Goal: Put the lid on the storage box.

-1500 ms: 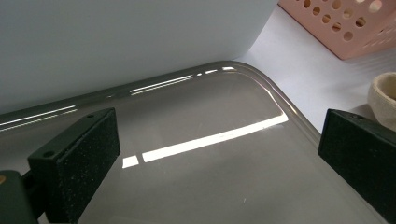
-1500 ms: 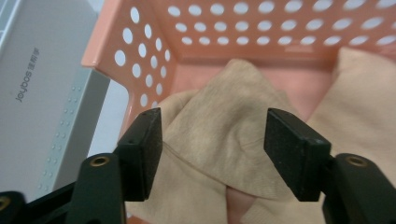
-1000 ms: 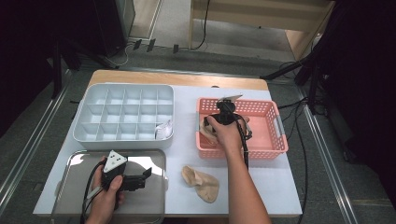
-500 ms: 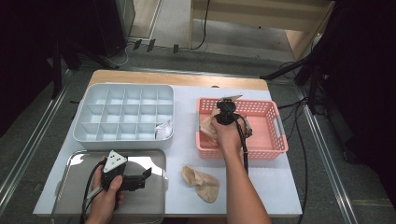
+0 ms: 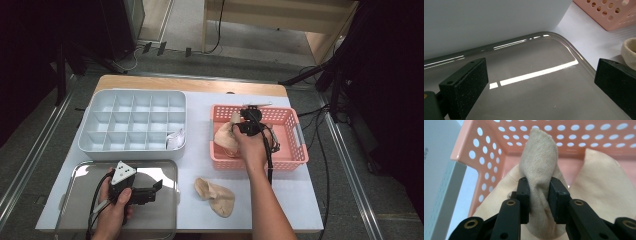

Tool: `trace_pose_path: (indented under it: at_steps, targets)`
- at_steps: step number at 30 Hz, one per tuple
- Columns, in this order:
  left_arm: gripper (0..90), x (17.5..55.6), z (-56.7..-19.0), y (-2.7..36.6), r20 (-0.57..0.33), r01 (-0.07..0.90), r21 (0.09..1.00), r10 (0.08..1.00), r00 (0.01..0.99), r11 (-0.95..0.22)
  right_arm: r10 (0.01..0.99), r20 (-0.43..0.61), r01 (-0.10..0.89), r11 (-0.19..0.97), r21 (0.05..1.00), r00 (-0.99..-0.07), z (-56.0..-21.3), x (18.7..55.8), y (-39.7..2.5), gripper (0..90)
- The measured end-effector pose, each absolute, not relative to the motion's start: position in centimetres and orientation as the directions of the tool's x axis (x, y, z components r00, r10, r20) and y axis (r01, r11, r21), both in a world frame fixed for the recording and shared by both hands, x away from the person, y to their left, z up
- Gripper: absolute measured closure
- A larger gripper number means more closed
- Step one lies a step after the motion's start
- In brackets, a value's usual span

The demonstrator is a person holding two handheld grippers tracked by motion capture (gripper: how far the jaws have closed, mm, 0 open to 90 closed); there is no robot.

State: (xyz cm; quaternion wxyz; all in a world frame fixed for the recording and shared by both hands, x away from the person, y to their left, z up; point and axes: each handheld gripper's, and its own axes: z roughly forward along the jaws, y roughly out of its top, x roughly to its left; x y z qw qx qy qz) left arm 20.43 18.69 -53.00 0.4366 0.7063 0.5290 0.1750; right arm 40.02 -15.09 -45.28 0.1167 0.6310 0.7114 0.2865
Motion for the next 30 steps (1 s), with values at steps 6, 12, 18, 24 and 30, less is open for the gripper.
trace_pose_path:
  at_steps: [6,12,18,24,30]
  targets:
    - [0.0,20.4,-53.0,18.7,-0.212,0.597,0.800,0.899,0.382,-0.065,0.958,0.225,0.840,0.029,0.542,-0.178,-45.2,39.1,-16.4,67.5]
    - [0.0,20.4,-53.0,18.7,-0.212,0.596,0.801,0.901,0.379,-0.062,0.951,0.242,0.846,0.035,0.532,-0.191,-45.3,38.4,-17.2,83.9]
    - [0.0,20.4,-53.0,18.7,-0.210,0.595,0.801,0.901,0.380,-0.065,0.952,0.229,0.850,0.057,0.523,-0.205,-45.7,38.8,-16.8,62.9]
    - [0.0,20.4,-53.0,18.7,-0.210,0.596,0.801,0.900,0.381,-0.066,0.956,0.220,0.904,0.086,0.420,-0.193,-46.7,40.7,-14.8,23.0]
    - [0.0,20.4,-53.0,18.7,-0.218,0.597,0.800,0.900,0.378,-0.057,0.986,0.109,0.941,0.087,0.326,-0.129,-47.3,42.4,-13.1,5.4]
